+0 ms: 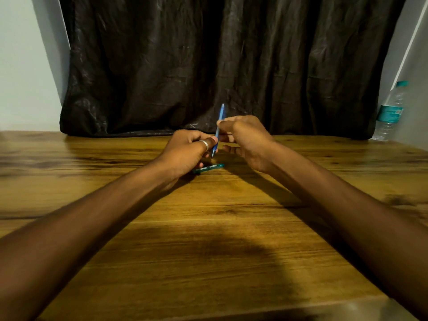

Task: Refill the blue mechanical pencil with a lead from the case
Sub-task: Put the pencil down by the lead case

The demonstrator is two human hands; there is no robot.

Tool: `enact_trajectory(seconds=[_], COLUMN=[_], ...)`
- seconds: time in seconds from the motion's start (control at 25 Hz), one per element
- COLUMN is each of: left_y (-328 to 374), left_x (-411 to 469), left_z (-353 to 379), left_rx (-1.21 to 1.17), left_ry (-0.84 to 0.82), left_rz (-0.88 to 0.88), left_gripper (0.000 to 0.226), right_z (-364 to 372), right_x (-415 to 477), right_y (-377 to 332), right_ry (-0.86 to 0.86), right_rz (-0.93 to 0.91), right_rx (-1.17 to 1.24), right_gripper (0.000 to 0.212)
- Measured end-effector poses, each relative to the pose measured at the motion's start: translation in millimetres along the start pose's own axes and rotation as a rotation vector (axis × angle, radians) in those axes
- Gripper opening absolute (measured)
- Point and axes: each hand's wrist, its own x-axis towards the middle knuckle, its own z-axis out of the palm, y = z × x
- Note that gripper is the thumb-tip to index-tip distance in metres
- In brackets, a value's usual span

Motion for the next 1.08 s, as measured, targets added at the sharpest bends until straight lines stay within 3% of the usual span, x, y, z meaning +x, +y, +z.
enact_trajectory(seconds=[0.28, 0.4, 0.52, 0.68, 1.08], left_y=[-7.5, -14.0, -17.7, -14.3, -15.3], left_x=[8.3, 7.6, 3.8, 4.3, 7.6], left_z=[-2.9, -9.0, -7.7, -3.0, 4.1], left_rx=[0.103, 0.490, 0.734, 0.762, 0.623], left_ry=[-0.006, 0.023, 0.014, 0.000, -0.005], left_rz=[0.066, 0.222, 0.230, 0.157, 0.045], left_gripper=[0.022, 0.014, 0.013, 0.011, 0.016], right_z=[-3.6, -13.9, -16.3, -13.0, -14.4], right_x=[-5.4, 4.7, 5.1, 0.4, 2.6], right_y=[-4.4, -0.4, 3.7, 6.1, 6.8], right_ry=[0.035, 0.110, 0.046, -0.056, -0.109], right_rz=[-0.016, -0.022, 0.021, 0.112, 0.169], right_rx=[-0.006, -0.356, -0.703, -0.885, -0.848], right_gripper=[0.017, 0.010, 0.007, 0.010, 0.016])
